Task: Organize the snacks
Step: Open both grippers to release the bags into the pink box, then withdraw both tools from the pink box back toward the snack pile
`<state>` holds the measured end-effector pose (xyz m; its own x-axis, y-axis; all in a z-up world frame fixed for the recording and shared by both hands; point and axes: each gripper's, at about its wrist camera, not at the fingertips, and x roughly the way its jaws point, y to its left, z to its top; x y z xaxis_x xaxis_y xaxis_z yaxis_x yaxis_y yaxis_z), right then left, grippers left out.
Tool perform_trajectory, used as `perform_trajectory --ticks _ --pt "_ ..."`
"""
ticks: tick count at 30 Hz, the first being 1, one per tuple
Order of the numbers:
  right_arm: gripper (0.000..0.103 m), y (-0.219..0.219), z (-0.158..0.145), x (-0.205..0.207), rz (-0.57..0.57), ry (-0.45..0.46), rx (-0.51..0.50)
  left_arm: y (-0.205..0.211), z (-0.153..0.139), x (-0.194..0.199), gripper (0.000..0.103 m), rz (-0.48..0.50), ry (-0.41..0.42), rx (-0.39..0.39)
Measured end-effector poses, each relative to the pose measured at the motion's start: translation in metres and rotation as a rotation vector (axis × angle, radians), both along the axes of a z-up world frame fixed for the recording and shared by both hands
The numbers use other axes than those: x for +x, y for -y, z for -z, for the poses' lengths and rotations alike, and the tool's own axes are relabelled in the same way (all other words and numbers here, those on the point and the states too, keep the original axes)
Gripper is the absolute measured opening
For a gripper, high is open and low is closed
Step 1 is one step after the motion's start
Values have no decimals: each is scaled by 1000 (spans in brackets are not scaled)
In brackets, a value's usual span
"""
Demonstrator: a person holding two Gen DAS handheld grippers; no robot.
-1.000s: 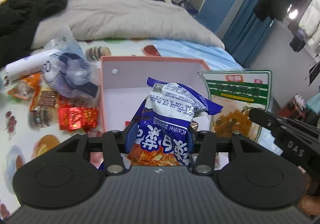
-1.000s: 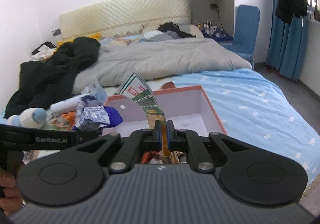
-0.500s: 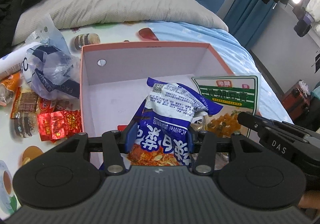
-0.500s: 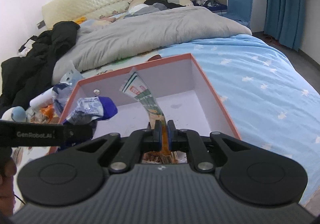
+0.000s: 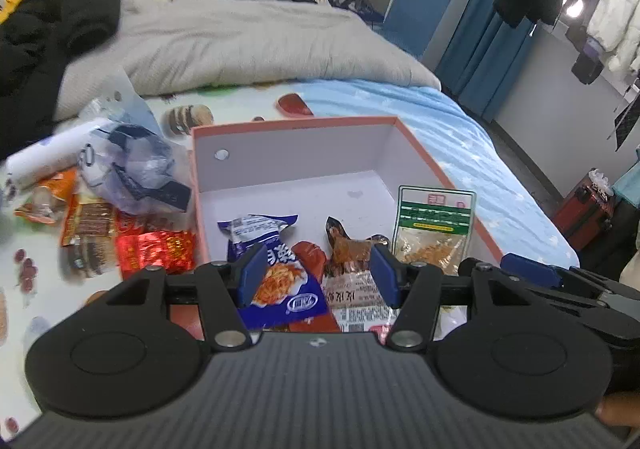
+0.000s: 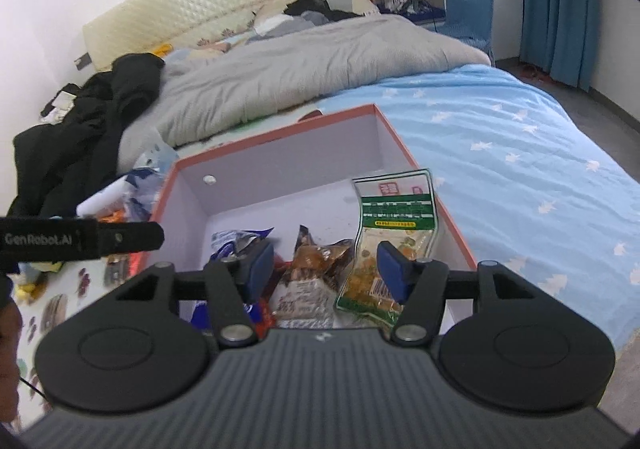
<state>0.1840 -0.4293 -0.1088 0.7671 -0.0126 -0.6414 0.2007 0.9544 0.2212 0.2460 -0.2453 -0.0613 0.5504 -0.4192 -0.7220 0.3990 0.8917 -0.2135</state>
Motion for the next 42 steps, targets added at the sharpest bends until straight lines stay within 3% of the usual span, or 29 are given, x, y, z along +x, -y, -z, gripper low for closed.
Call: perform_trajectory --ticks 8,21,29,42 --pt "60 -25 -28 -54 -22 64 0 -39 -29 -66 62 -13 45 -20" --pt "60 -77 -50 -129 -72 135 -14 -102 -51 -162 62 -67 105 -50" --pt "60 -111 -52 -165 -118 170 -6 -139 -48 -203 62 -114 122 -39" --pt "60 -162 -30 -198 -229 161 -24 -197 -19 -253 62 -227 77 -15"
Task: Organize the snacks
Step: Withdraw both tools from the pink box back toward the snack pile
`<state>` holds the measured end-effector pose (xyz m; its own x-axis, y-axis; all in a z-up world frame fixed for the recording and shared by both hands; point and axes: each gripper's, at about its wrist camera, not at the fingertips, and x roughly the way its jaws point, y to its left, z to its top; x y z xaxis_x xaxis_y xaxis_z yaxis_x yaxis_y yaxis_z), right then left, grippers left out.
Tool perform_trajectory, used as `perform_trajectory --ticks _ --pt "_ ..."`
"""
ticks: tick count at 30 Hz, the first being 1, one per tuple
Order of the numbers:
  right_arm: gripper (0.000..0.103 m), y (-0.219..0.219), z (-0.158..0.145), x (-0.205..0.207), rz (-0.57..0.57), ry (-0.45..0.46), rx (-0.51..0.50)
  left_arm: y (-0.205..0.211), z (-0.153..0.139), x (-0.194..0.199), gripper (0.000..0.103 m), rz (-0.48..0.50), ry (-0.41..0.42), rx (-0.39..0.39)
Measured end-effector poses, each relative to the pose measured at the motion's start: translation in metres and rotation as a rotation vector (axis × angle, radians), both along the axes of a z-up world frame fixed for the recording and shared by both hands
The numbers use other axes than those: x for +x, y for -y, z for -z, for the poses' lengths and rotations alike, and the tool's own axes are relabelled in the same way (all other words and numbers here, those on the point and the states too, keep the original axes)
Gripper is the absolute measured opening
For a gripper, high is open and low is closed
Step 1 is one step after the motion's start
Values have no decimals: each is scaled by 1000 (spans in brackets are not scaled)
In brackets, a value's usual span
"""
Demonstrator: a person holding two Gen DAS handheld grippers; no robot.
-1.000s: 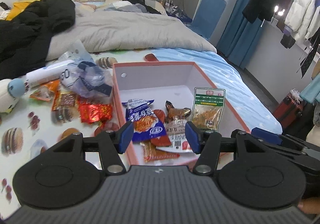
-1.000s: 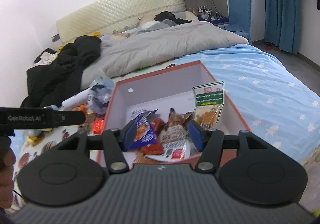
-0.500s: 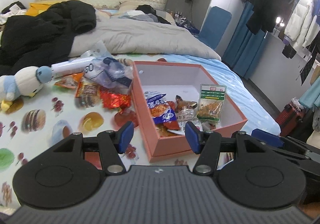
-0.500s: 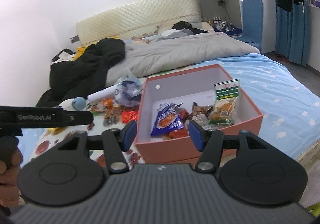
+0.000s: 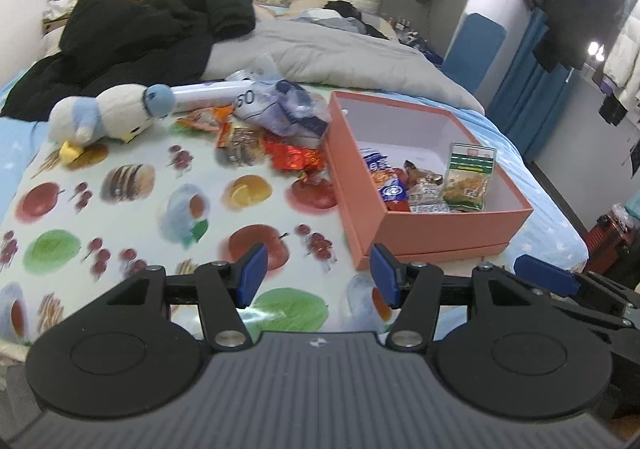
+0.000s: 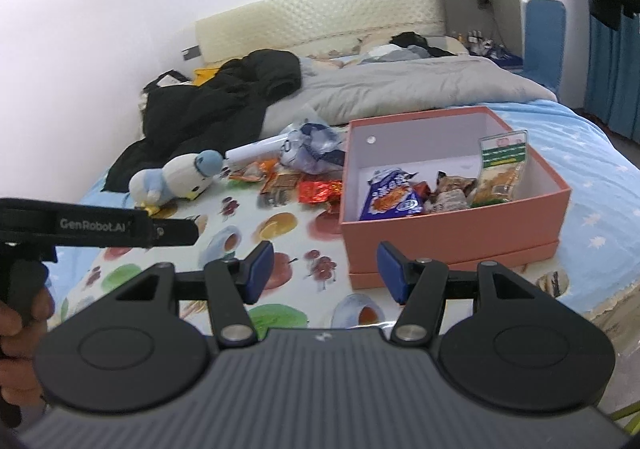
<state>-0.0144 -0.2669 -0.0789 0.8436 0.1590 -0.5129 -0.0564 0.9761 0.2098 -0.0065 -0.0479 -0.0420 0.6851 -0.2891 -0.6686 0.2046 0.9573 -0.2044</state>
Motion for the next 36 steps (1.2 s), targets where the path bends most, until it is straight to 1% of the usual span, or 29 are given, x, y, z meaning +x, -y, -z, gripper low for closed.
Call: perform_trajectory --ticks 4,6,9,12,15,20,24,30,32,34,35,36 --pt "60 -9 4 -2 -26 8 -2 -11 8 -4 62 -19 -3 3" --pt "60 -14 8 -2 -32 9 -3 -16 12 -6 62 -40 9 4" --pt "60 -20 17 -2 -34 17 -10 -28 19 -3 62 -52 12 -25" --pt "60 -26 25 1 -35 10 -19 -34 25 4 62 -69 23 15" --pt "60 -33 32 7 -48 -9 -23 -42 33 14 62 -74 11 14" --pt "60 -47 38 24 -58 -25 -31 -56 44 36 62 -94 0 -1" --pt "60 -62 36 40 -65 11 -49 -71 53 58 62 -108 3 -3" --pt "60 -88 40 71 -54 53 -89 -95 87 101 62 -125 -12 -22" --pt "60 -95 44 81 -50 53 -100 -103 98 117 62 -141 -13 -26" --pt "56 -101 51 93 -51 48 -100 -112 108 133 62 -148 -14 -36" --pt "52 -104 56 100 -54 41 -105 -115 112 141 62 -151 -12 -41" --pt "50 -108 61 107 -58 33 -108 -118 116 148 62 -154 -12 -41"
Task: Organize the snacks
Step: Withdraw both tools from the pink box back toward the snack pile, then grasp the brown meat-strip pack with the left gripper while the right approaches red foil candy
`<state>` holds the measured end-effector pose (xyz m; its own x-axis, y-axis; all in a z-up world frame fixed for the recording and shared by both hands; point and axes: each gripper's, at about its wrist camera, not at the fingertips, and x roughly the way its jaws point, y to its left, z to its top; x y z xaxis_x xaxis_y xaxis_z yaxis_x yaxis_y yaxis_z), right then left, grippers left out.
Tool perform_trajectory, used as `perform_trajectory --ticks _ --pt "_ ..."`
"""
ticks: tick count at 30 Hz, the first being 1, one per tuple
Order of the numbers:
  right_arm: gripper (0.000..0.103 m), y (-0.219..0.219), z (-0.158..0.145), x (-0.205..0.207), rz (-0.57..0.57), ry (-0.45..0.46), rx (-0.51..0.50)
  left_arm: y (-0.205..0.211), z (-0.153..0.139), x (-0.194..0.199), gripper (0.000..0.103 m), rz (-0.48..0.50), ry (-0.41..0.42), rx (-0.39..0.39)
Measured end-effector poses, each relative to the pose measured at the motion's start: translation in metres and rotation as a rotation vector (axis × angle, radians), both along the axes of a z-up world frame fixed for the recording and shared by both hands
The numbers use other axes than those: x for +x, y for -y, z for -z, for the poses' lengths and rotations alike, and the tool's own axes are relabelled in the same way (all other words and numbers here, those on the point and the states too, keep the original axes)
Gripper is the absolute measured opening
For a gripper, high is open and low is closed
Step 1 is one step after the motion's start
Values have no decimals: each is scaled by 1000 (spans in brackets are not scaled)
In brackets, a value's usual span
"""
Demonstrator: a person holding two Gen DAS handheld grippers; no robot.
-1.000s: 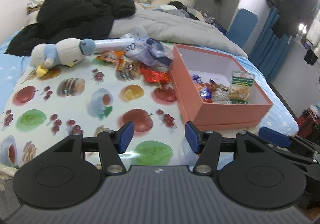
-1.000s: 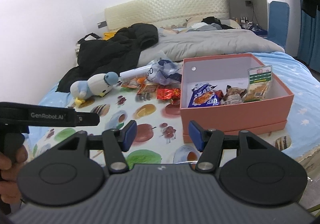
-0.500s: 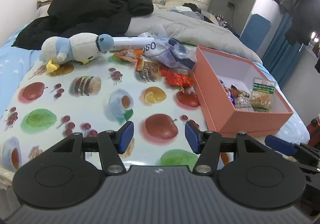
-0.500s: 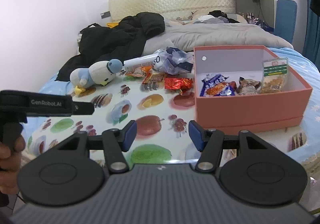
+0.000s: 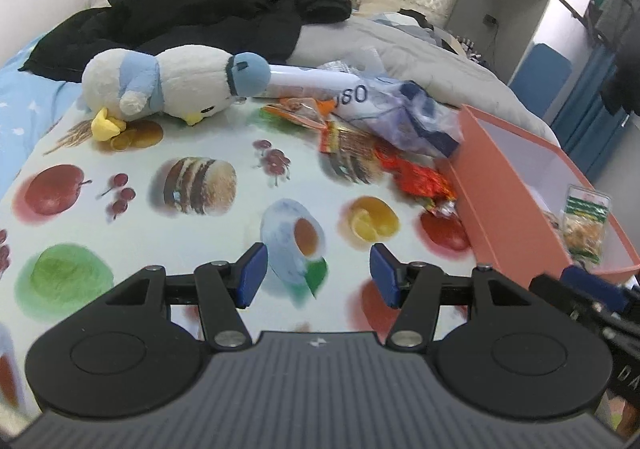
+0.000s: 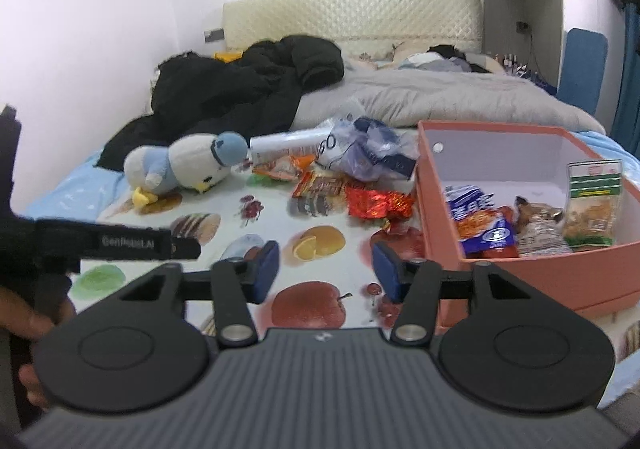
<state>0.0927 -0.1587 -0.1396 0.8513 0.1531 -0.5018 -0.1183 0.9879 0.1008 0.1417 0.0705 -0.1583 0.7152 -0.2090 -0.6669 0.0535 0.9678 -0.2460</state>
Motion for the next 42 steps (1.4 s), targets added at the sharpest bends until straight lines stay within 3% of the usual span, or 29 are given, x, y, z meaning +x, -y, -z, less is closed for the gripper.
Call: perform_trajectory --ticks 7,15,19,21,26,34,42 --pt "49 -22 33 55 -1 -23 -54 -11 34 66 62 -13 -22 -41" --pt "50 -26 65 129 74 -29 -142 9 58 151 62 52 -40 -62" --pt "51 -21 80 163 133 -38 -148 21 70 193 61 70 -38 -69" --pt "57 -20 88 177 162 -44 -155 27 76 210 61 78 -41 -64" --pt "57 -16 103 203 188 -65 -145 36 88 247 58 101 -62 -99" --pt "58 -14 113 215 148 -61 -180 75 88 267 56 241 -23 17" --pt "58 -10 113 213 156 -67 -162 111 93 293 58 271 -41 111"
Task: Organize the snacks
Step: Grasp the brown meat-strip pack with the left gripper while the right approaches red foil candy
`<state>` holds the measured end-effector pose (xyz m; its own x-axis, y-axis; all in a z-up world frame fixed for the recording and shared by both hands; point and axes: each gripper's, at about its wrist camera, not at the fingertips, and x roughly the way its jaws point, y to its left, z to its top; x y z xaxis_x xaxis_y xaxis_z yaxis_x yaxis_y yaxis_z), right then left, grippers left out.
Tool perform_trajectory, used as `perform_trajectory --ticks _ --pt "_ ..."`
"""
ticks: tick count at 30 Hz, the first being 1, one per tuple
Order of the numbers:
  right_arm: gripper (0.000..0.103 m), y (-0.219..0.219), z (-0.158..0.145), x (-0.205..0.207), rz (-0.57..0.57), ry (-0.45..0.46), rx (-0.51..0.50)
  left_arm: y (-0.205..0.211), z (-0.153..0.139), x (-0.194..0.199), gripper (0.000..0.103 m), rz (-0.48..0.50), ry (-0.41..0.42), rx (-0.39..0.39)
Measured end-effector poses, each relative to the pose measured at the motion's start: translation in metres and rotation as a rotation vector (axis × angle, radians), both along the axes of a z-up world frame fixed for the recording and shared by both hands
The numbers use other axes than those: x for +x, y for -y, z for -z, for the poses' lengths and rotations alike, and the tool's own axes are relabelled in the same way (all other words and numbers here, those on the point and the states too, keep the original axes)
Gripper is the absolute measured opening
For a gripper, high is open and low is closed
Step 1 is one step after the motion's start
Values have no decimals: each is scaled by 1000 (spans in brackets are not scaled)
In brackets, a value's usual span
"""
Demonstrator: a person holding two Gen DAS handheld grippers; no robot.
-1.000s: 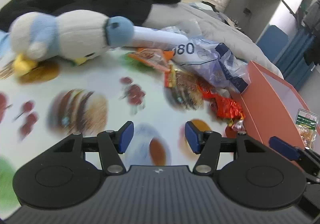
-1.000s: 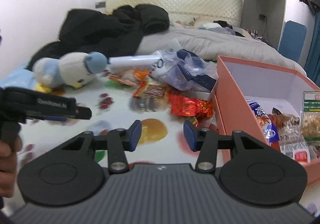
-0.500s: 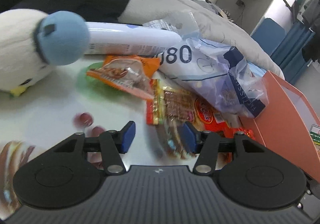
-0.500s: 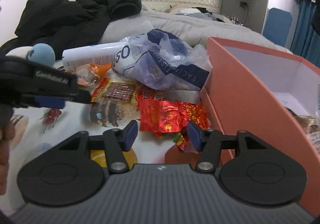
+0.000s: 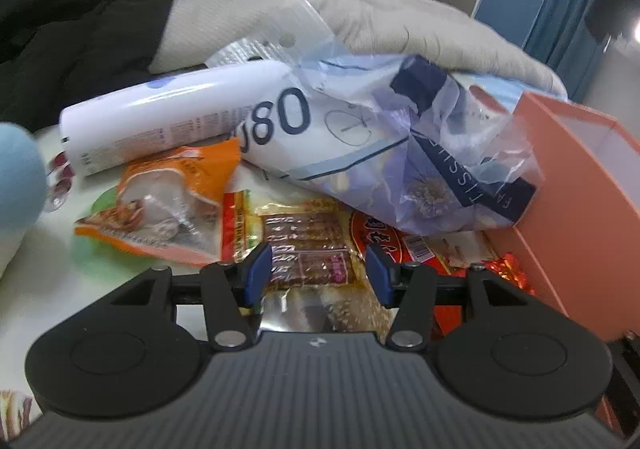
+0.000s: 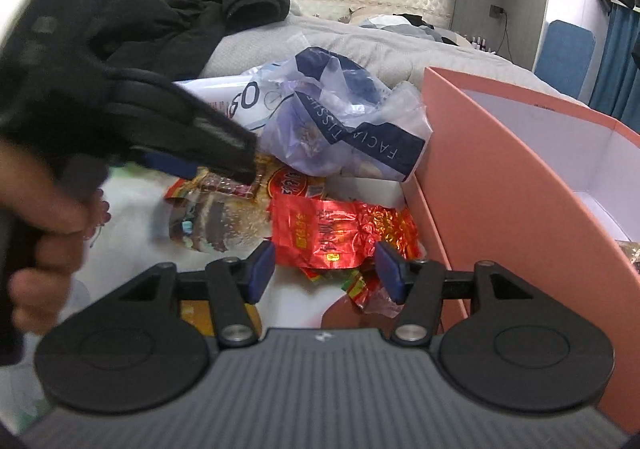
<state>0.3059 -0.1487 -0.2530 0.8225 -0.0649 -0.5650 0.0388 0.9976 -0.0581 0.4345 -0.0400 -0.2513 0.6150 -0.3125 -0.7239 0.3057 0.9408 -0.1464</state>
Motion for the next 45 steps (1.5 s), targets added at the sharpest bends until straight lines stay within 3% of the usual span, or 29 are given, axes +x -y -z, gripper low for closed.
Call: perform_trajectory --ticks 4,10,19,29,33,34,35,36,40,42,45 --pt "58 1 -1 -5 3 -3 7 14 6 7 62 0 -8 94" --pt "58 6 -1 -12 16 -7 20 19 8 9 57 -2 -21 145" --pt "58 4 0 -14 -31 8 -8 1 4 -15 56 -5 -22 148" --pt "55 -11 0 -12 -143 46 -70 -59 -3 -72 55 -80 -35 121" --pt "49 -24 5 -5 -168 53 -137 -85 -5 -94 54 -150 -56 71" --pt "47 -28 7 -4 -171 54 -169 -90 -6 -98 44 -165 -60 60" --pt "37 -32 9 -1 -172 51 -197 -95 -6 -104 26 -180 -66 55" --pt "29 -34 11 0 -168 47 -216 -99 -5 -107 18 -196 -81 49" --pt "17 -38 14 2 -170 31 -254 -113 -4 -120 18 -233 -103 -14" --pt "4 -39 13 0 -172 30 -257 -115 -4 -124 18 -238 -105 -26" --pt "3 -41 8 -8 -180 42 -274 -115 -6 -128 18 -230 -98 -37"
